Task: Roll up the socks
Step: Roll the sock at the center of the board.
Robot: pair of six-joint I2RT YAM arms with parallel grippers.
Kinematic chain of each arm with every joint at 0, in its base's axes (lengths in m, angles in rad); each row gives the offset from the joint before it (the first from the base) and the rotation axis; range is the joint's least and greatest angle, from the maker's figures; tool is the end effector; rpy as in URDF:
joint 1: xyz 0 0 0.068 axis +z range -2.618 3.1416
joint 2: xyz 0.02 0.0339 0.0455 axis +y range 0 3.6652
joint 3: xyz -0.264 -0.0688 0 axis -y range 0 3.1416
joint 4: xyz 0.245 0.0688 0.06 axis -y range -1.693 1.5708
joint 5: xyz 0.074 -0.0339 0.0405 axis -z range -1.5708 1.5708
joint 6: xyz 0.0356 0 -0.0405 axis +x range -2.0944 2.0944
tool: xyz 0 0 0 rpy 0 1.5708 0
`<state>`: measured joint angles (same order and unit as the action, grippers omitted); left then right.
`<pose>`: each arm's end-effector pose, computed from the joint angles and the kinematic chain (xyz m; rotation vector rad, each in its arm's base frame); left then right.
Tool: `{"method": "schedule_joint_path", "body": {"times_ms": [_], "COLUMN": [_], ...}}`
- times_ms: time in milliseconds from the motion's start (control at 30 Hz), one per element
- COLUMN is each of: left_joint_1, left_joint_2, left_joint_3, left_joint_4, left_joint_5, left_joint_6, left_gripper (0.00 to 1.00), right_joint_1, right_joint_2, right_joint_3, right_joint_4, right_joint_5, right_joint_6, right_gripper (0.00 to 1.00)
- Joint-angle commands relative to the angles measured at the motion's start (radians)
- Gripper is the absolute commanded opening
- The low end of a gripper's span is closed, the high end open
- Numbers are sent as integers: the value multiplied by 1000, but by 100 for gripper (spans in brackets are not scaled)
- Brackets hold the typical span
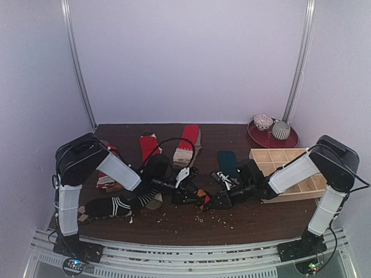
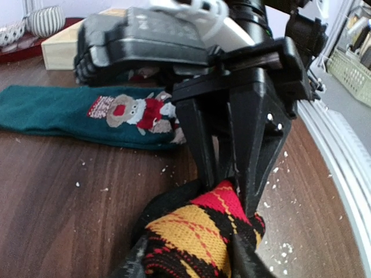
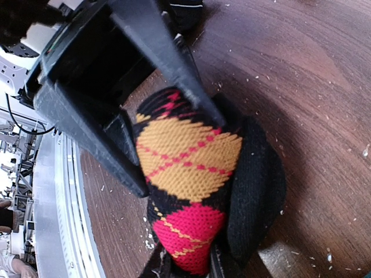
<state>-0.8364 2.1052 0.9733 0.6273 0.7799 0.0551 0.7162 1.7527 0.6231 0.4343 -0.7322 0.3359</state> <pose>0.2494 -0.3135 0.0964 1.3676 1.6785 -1.2724 0.2135 0.2174 0.1129 -0.8730 2.2662 1.3543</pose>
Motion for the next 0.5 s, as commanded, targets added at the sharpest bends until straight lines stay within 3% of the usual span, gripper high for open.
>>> {"method": "schedule_joint_path", "body": {"times_ms": [0,67,100,233,467], "left_joint_1": [-4,-3,-4,-3,-3], "left_joint_2": [46,56,63,83,91], "left_joint_3": [36,46,49,50,-29], "left_joint_4": [-10,-31,-48,-127,-201], "left_joint_5": [47,43,33,-76,-220], "left_joint_6": [-24,-33,-37,-81,-161], "left_gripper": [21,2,0,0,0], "right_joint_1": [4,3,3,3,3], "right_joint_2": [87,89,90,75,-22], "right_joint_3": [-55,-52,-49,-23,62], "right_joint_4": [-302,-305,-305,-326,-420], "right_joint_5": [84,88,90,114,191], "right_joint_6": [-16,-18,-19,-25,-64], "right_gripper": [18,18,18,19,33]}}
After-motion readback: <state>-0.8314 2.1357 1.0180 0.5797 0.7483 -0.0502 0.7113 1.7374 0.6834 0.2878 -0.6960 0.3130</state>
